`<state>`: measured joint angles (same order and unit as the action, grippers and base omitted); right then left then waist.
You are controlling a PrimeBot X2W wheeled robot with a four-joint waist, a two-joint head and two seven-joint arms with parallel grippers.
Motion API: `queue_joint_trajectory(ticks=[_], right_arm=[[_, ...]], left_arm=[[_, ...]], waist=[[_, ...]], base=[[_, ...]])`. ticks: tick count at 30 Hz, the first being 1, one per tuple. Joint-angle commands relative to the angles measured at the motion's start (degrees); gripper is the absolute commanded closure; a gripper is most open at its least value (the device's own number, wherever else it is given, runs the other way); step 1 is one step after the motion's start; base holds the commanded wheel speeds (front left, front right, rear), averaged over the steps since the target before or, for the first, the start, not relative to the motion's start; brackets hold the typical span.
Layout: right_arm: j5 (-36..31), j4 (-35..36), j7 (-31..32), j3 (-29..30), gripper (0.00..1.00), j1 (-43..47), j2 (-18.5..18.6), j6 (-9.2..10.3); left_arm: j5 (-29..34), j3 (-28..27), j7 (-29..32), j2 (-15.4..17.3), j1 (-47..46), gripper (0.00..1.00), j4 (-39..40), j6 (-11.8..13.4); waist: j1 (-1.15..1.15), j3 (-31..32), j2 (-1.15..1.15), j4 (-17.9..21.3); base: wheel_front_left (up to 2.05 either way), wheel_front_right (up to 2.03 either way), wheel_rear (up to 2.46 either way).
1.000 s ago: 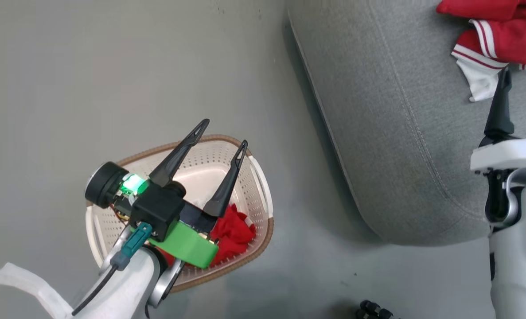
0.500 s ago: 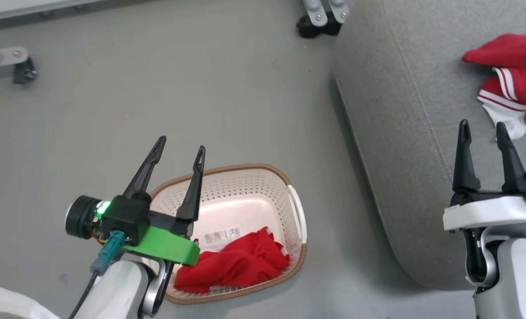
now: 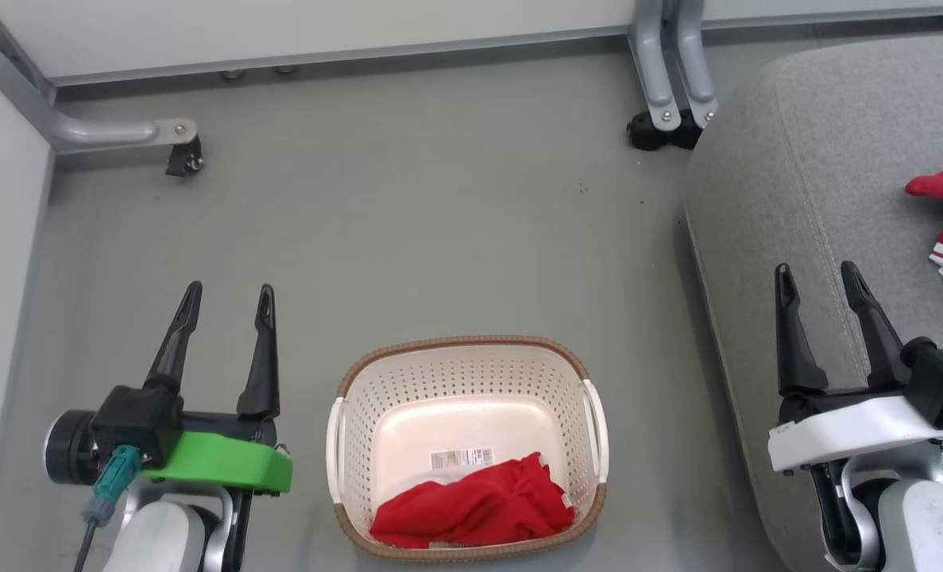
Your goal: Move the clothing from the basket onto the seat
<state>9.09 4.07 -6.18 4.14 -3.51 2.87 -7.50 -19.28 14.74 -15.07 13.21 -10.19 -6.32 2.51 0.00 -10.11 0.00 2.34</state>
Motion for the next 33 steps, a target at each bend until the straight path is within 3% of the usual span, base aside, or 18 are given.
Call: queue_joint_trajectory(ticks=[1, 19, 33], right_arm=[[-0.1, 0.8, 0.5, -0.3, 0.0, 1.4, 0.1, 0.02], [0.3, 3.8, 5.0, -2.2, 0.0, 9.7, 0.0, 0.02], [0.5, 4.6, 5.6, -2.3, 0.0, 11.1, 0.0, 0.02]], left_arm=[[0.8, -1.1, -0.1, -0.3, 1.7, 0.0, -0.4, -0.4], [4.3, -5.7, -0.1, -3.2, 10.2, 0.0, -5.4, -3.0], [5.5, -7.5, -0.1, -4.3, 10.7, 0.0, -7.4, -4.2]], waist=[[0.0, 2.7, 0.0, -2.0], [0.0, 9.9, 0.0, -1.3], [0.0, 10.7, 0.0, -2.0]], base=[[0.0, 0.0, 0.0], [0.0, 0.0, 0.0], [0.0, 0.0, 0.0]])
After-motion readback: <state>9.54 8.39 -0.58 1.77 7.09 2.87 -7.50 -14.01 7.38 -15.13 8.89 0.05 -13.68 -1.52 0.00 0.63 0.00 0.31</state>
